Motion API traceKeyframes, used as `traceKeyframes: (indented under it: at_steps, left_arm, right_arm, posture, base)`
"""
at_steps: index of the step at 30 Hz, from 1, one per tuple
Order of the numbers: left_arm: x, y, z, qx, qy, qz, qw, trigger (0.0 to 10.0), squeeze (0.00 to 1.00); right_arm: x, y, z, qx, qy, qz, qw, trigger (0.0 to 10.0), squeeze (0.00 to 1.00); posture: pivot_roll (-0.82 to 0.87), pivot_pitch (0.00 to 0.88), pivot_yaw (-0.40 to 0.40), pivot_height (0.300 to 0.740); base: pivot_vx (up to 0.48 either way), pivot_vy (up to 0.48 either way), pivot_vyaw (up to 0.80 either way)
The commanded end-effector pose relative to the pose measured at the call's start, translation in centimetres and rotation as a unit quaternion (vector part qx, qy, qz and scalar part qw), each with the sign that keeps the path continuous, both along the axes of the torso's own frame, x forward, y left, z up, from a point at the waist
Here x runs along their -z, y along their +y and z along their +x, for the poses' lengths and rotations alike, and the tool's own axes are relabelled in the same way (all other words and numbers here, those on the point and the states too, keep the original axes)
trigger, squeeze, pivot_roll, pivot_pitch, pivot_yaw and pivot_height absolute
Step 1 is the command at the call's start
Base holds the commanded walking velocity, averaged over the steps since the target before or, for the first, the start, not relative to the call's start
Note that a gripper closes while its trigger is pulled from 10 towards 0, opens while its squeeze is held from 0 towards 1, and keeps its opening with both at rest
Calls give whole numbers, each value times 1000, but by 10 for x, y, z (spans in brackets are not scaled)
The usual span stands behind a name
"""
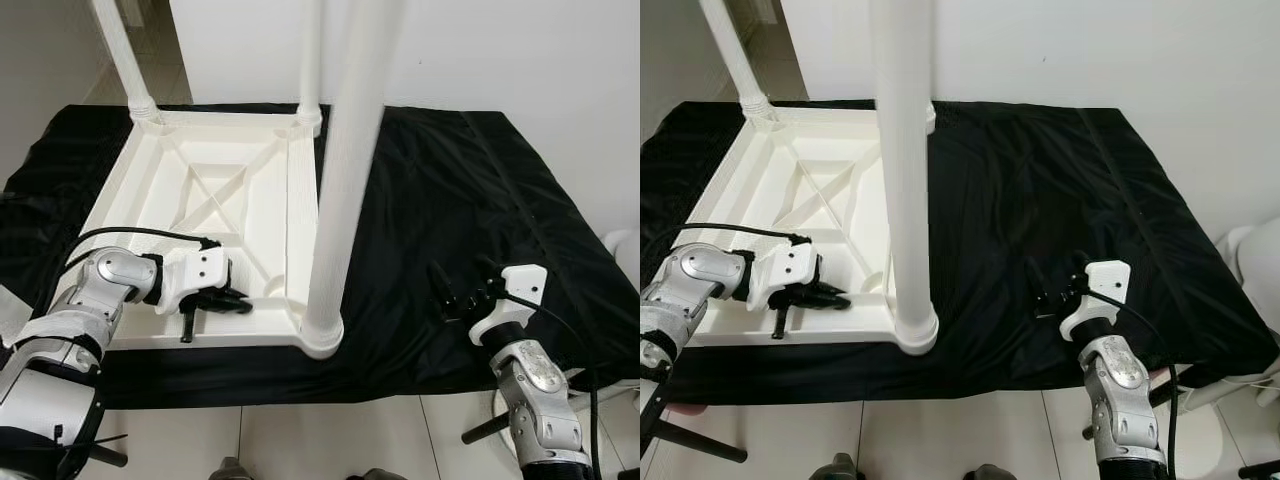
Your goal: Building children table
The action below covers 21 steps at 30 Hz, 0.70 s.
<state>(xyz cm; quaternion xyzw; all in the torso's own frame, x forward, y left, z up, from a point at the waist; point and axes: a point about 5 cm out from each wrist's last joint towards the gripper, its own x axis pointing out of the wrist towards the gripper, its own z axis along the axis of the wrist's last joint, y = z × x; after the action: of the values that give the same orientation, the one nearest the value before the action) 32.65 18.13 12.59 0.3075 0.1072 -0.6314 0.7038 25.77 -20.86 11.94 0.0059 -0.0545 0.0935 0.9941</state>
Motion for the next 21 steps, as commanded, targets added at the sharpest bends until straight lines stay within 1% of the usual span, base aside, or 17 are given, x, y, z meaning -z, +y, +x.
traceKeyframes:
  at_steps: [1, 2, 3, 4, 5, 6, 7, 8, 9, 11, 19, 20, 21]
  left_arm:
    - [-5, -12, 3, -25, -21, -84, 996, 3765, 0]
    - [-5, -16, 3, -22, -23, -92, 995, 3765, 0]
    - [-5, -16, 3, -22, -23, -92, 995, 3765, 0]
    - [-5, -19, 3, -21, -23, -95, 995, 8706, 0]
    - [-5, -19, 3, -21, -23, -95, 995, 8706, 0]
    - [-4, -21, 2, -16, -18, -97, 995, 10000, 0]
    - [-4, -21, 2, -16, -18, -97, 995, 10000, 0]
    - [-4, -22, 1, -10, -3, -103, 995, 10000, 1000]
    - [-5, -22, -1, 1, 9, -112, 994, 10000, 1000]
    - [-6, -23, -2, 6, 15, -117, 993, 10000, 1000]
    - [-12, -27, -3, 8, -16, -113, 993, 10000, 1000]
    - [-15, -25, -2, 6, -20, -113, 993, 10000, 0]
    - [-15, -25, -2, 6, -20, -113, 993, 10000, 0]
  right_arm:
    - [-1, 3, 0, -3, -3, -2, 1000, 10000, 0]
    - [-1, 3, 0, -4, -2, -2, 1000, 10000, 0]
    - [-1, 3, 0, -4, -2, -2, 1000, 10000, 0]
    - [0, 4, 0, -4, -2, -2, 1000, 10000, 0]
    - [0, 4, 0, -4, -2, -2, 1000, 10000, 0]
    - [0, 4, -1, -4, -1, -1, 1000, 10000, 0]
    - [0, 4, -1, -4, -1, -1, 1000, 10000, 0]
    - [1, 4, -2, -4, 0, 0, 1000, 10000, 0]
    - [2, 3, -3, -2, 1, 1, 1000, 10000, 0]
    - [2, 3, -4, -2, 2, 1, 1000, 10000, 0]
    - [5, 5, -5, -8, 7, 3, 1000, 10000, 0]
    - [5, 7, -5, -16, 7, 2, 1000, 10000, 0]
    - [5, 7, -5, -16, 7, 2, 1000, 10000, 0]
  posture:
    - [91, 28, -6, 740]
    - [91, 28, -6, 740]
    - [91, 28, -6, 740]
    - [89, 28, -5, 740]
    - [89, 28, -5, 740]
    - [87, 30, -3, 740]
    - [87, 30, -3, 740]
    - [84, 32, 0, 740]
    - [86, 34, -1, 740]
    - [86, 34, -1, 740]
    - [90, 39, 0, 740]
    - [90, 40, 3, 740]
    - [90, 40, 3, 740]
  base:
    - [0, 0, 0]
    - [0, 0, 0]
    - [0, 0, 0]
    - [0, 0, 0]
    - [0, 0, 0]
    - [0, 0, 0]
    - [0, 0, 0]
    - [0, 0, 0]
    - [0, 0, 0]
    - [0, 0, 0]
    - [0, 0, 0]
    - [0, 0, 0]
    - [0, 0, 0]
